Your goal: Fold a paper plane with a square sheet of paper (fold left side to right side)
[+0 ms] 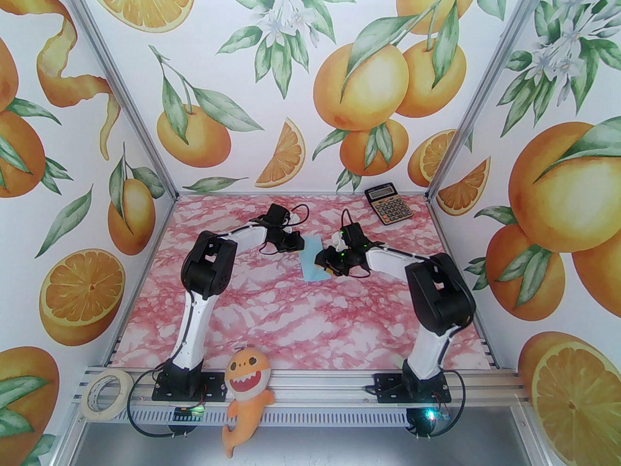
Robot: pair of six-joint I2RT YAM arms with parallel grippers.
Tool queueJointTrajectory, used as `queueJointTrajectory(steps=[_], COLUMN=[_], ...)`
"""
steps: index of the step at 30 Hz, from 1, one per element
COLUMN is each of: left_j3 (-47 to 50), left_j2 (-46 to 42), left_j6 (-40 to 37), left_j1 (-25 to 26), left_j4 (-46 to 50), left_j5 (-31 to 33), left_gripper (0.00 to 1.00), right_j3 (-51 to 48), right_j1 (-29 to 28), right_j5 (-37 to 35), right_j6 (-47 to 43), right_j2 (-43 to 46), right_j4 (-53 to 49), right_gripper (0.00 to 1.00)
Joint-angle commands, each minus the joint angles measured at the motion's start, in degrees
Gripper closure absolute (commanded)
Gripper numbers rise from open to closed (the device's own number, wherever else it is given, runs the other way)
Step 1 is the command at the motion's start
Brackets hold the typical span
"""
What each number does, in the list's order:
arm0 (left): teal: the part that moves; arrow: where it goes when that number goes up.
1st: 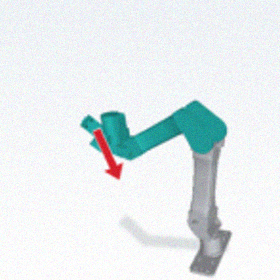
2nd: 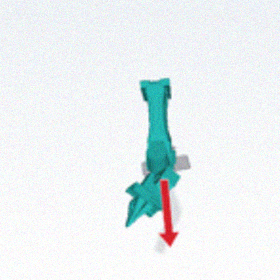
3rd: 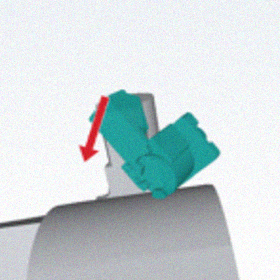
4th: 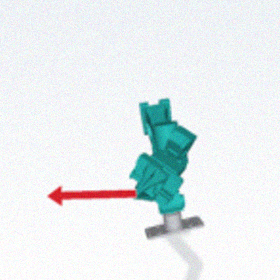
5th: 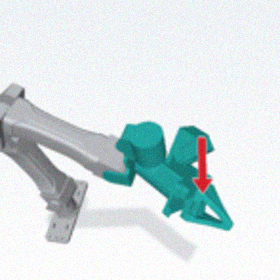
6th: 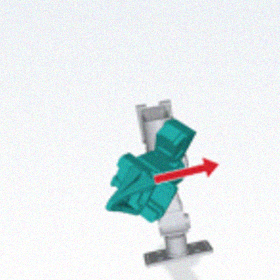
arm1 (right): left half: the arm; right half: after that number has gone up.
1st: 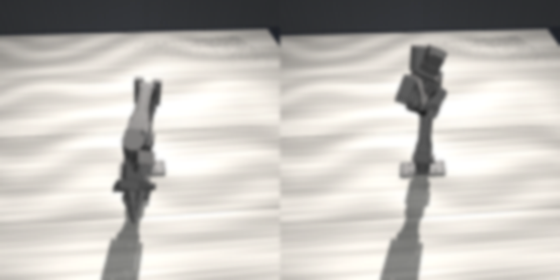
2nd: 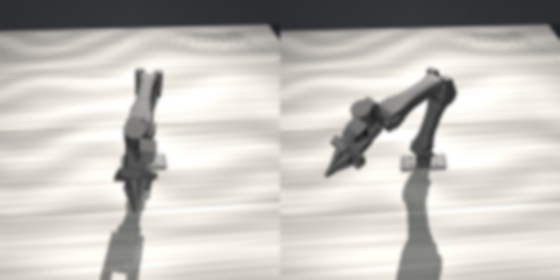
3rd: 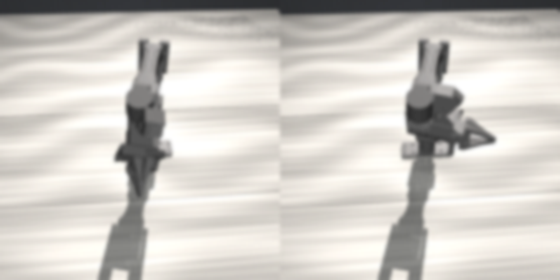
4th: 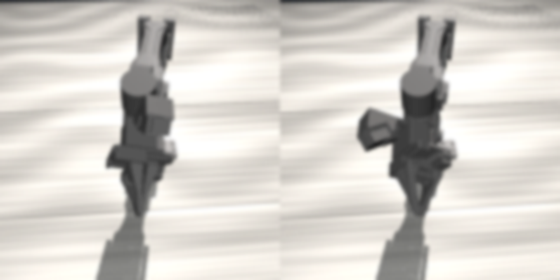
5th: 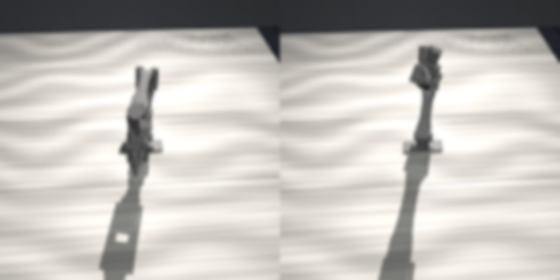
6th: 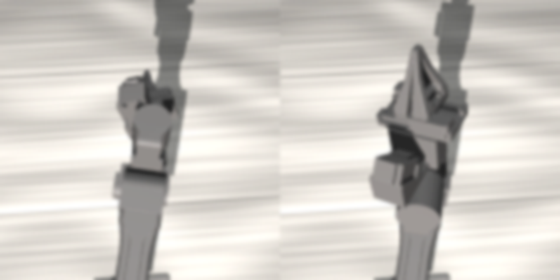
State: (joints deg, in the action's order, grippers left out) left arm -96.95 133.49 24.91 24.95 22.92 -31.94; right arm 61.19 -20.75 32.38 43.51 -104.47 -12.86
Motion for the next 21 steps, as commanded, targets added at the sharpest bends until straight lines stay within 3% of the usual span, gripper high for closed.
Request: queueJointTrajectory(steps=[1, 21], left_j3=[0.63, 0.44], left_j2=[1.33, 1.16], left_j6=[-1.36, -1.42], left_j1=[0.89, 0.97], left_j4=[1.56, 1.77], left_j5=[0.32, 0.14], left_gripper=[0.91, 0.91], right_j3=[-0.37, 1.49], right_j1=[0.62, -0.69], right_j5=[2.33, 4.38], right_j6=[0.52, 3.64], right_j2=[3.19, -3.69], right_j4=[2.67, 7.34], right_gripper=[0.58, 0.59])
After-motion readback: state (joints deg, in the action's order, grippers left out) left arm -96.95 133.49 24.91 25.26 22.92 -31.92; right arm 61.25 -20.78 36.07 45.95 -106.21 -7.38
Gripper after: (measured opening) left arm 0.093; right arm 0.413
